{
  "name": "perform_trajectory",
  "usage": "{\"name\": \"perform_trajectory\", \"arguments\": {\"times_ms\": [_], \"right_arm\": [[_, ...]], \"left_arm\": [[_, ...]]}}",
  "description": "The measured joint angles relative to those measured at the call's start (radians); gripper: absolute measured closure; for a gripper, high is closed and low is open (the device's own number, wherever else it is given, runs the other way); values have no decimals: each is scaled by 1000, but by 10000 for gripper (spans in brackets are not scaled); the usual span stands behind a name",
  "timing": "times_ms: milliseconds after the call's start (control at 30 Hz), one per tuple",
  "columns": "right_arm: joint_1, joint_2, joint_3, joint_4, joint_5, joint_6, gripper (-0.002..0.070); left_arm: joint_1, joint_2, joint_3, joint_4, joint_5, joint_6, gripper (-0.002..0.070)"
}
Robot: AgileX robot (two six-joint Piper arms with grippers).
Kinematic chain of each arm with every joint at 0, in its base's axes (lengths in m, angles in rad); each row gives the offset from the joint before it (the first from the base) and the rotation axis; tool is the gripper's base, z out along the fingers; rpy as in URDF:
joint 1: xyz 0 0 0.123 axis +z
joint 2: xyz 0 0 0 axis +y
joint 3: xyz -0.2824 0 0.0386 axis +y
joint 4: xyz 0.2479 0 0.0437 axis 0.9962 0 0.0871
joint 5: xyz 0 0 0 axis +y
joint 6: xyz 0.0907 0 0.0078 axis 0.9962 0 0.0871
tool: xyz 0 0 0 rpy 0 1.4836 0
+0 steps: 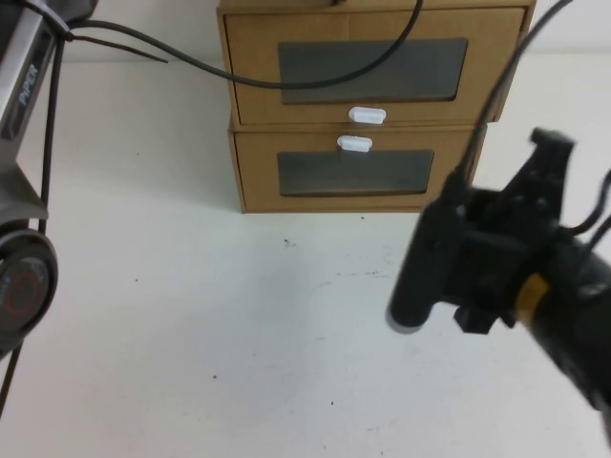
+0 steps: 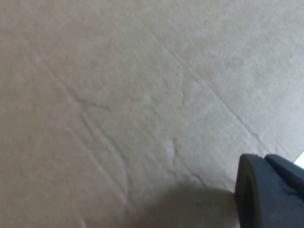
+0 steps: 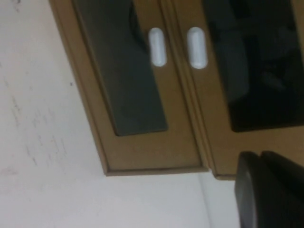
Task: Open the shoe box
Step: 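Pull the top drawer of the cardboard box fully open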
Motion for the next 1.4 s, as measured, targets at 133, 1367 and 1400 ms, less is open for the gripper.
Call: {"name": "perform_trajectory", "arguments": {"times_ms": [133,1367,1400], "right_arm": [[1,104,-32,-5,-9,2,695],[-233,491,-431,-28,-251,55,344],[-233,496,-433,-28,-250,55,344]], "left_arm": [[0,0,0,-6,2,-24,679],[0,2,0,-54,61,-106,679],[0,2,0,-54,61,-106,679]]}}
